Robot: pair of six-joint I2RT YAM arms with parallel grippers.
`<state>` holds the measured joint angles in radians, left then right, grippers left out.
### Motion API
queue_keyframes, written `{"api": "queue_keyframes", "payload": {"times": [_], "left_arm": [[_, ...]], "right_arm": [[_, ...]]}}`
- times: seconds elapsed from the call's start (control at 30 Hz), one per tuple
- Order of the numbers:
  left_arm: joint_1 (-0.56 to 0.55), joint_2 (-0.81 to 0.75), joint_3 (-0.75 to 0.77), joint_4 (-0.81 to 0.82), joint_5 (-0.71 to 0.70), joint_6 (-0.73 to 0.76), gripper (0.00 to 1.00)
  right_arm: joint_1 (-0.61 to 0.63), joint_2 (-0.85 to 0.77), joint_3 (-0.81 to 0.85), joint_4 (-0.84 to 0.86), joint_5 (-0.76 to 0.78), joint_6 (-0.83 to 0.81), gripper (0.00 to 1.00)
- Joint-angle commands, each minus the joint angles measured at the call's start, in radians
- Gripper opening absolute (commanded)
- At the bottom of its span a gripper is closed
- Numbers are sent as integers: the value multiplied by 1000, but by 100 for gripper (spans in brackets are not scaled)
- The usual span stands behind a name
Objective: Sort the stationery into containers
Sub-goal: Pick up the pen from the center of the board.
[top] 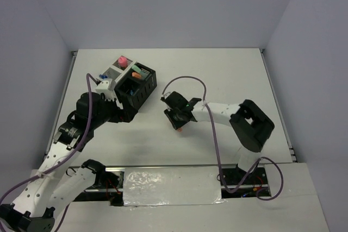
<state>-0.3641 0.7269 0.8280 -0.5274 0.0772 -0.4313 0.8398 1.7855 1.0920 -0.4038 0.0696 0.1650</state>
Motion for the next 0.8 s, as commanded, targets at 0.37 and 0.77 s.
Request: {"api": "queue_keyframes", "payload": {"times": [0.37, 0.77], "left_arm": [[-32, -52, -210, 599, 216, -532, 97], [-182, 109, -147, 813, 187, -508, 90]], "right_arm": [[157, -636, -132, 206, -71, 186, 0], [231, -647, -12, 66, 75, 214, 0]]}}
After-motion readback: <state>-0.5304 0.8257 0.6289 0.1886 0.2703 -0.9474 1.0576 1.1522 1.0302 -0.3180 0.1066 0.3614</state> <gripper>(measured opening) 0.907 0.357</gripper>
